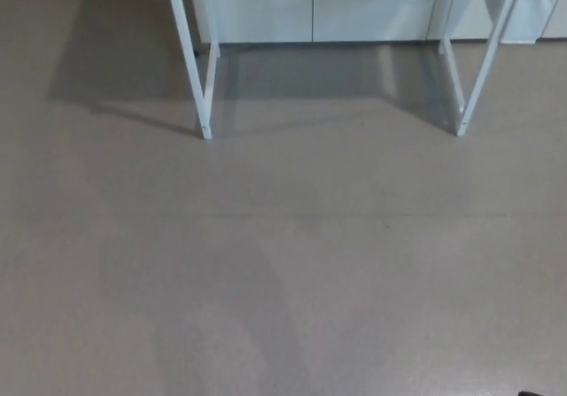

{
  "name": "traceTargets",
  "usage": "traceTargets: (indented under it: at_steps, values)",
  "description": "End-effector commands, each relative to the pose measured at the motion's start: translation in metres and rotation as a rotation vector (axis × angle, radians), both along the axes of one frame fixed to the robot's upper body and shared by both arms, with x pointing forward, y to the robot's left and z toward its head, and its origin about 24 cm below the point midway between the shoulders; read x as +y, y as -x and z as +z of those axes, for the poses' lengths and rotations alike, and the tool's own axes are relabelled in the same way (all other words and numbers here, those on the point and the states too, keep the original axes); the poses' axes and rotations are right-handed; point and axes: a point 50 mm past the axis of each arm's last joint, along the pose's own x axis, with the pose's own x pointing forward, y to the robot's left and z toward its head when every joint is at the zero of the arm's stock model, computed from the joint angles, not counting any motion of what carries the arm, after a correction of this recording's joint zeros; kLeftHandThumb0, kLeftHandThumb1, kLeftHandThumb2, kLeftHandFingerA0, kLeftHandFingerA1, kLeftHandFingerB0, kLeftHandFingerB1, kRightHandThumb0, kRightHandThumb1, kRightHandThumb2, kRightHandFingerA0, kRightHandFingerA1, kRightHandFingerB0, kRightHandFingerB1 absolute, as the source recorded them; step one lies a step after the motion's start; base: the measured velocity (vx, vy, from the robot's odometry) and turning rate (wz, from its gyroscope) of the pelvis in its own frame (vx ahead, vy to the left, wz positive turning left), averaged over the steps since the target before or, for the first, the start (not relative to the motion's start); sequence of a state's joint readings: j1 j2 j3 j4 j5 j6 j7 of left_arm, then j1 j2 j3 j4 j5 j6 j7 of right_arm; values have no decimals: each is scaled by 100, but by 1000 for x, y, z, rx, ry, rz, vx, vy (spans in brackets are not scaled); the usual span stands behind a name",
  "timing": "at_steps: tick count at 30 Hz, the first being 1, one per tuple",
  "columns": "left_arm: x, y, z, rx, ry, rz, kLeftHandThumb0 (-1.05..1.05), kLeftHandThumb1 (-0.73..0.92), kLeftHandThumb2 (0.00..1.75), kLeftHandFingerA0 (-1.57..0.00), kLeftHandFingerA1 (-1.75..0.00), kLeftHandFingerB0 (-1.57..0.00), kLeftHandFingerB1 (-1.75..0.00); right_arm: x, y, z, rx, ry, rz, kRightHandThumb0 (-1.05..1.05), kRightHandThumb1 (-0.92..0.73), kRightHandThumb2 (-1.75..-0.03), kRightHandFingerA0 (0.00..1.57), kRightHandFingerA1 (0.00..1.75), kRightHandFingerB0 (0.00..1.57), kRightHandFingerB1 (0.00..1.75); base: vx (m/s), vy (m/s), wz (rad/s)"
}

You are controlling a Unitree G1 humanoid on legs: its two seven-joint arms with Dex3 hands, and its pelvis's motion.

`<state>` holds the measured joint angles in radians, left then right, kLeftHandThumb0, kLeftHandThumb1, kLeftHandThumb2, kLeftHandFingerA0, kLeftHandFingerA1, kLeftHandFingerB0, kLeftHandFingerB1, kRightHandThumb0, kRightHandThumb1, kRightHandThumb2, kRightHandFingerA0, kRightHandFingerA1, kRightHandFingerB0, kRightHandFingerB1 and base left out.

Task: The robot walks towards a desk on which an eraser is kept on the left hand side and a container is kept on the right hand side. The robot picks up the eraser using its left hand and places it in the container.

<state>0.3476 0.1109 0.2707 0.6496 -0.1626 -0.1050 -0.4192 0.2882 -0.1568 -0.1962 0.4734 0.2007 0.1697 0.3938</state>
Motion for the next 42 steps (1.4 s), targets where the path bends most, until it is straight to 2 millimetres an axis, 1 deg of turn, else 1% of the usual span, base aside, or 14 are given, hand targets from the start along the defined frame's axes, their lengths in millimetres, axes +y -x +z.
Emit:
traceTargets:
  at_steps: [1,4,6,11,17,22,25,26,27,28,32,33,39,42]
  values:
    - [11,1,7,-2,-140,-103,-27,55,57,-36,-40,-36,-32,-1,-1,0,7,7,3,-14,-45,-89,28,57,17,51,156,60,-12]
    - [13,4,9,5,-193,-185,-33,54,57,-37,-38,-35,-32,1,1,-1,24,17,2,-14,-46,-90,31,58,18,51,323,88,-12]
    - [14,7,8,15,-206,-192,-30,54,56,-37,-39,-36,-32,1,3,-2,36,35,15,-16,-45,-89,32,58,18,51,326,113,-16]
    - [14,9,6,30,-235,-210,-29,54,56,-39,-39,-36,-32,1,3,-2,29,29,29,-16,-45,-89,31,58,18,51,213,41,10]
    - [13,9,6,27,-235,-209,-30,54,56,-38,-40,-36,-32,2,1,-2,30,50,42,-16,-44,-89,33,58,18,51,103,-162,4]
    - [13,10,6,29,-249,-225,-30,55,56,-38,-39,-35,-31,3,2,-1,32,42,42,-16,-46,-89,31,58,17,50,103,-272,8]
    - [14,13,7,27,-242,-230,-28,56,56,-34,-40,-34,-31,3,3,-3,31,33,51,-16,-46,-90,31,58,18,51,160,-172,-3]
    - [15,13,6,31,-243,-231,-37,51,67,-29,-45,-31,-38,4,2,-2,32,34,52,-15,-46,-90,30,58,18,51,165,-108,-2]
    - [16,13,6,32,-244,-232,-38,50,67,-29,-45,-32,-39,4,2,-2,31,42,64,-16,-46,-90,30,58,17,51,135,-81,-3]
    - [16,13,6,32,-251,-237,-31,56,57,-35,-40,-34,-31,4,1,-2,32,42,61,-15,-45,-89,31,58,17,51,135,-74,-6]
    - [16,15,4,42,-249,-235,-31,55,56,-36,-40,-35,-32,5,3,-3,34,46,76,-16,-45,-90,31,58,17,51,147,30,-3]
    - [16,16,4,45,-252,-237,-32,56,57,-36,-39,-34,-31,5,2,-2,39,54,72,-16,-46,-90,33,59,18,51,121,128,-13]
    - [16,15,4,44,-259,-246,-34,55,56,-36,-40,-33,-31,6,2,-1,38,50,73,-15,-47,-90,32,59,17,51,141,84,8]
    - [16,14,4,39,-226,-205,-34,55,57,-38,-40,-32,-31,6,2,-2,40,58,79,-16,-47,-90,34,59,19,51,173,-74,7]
